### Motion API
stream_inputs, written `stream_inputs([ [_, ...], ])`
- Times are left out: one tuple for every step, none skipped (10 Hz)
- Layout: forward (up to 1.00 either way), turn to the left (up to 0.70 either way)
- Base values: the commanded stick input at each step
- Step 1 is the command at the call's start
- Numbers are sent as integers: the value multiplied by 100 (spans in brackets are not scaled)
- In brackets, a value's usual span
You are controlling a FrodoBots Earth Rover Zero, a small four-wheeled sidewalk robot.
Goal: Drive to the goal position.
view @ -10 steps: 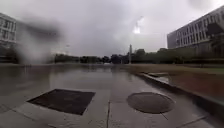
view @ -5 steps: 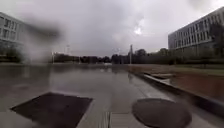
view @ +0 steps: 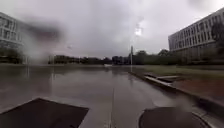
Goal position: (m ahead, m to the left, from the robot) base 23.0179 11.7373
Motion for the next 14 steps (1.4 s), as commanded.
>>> stream_inputs([
  [70, 0],
  [70, 0],
  [70, 0],
  [70, 0],
  [70, 0],
  [70, 0],
  [70, 0],
  [70, 0],
  [70, 0],
  [70, 0],
  [70, 0],
  [70, 0],
  [70, 0],
  [70, 0],
])
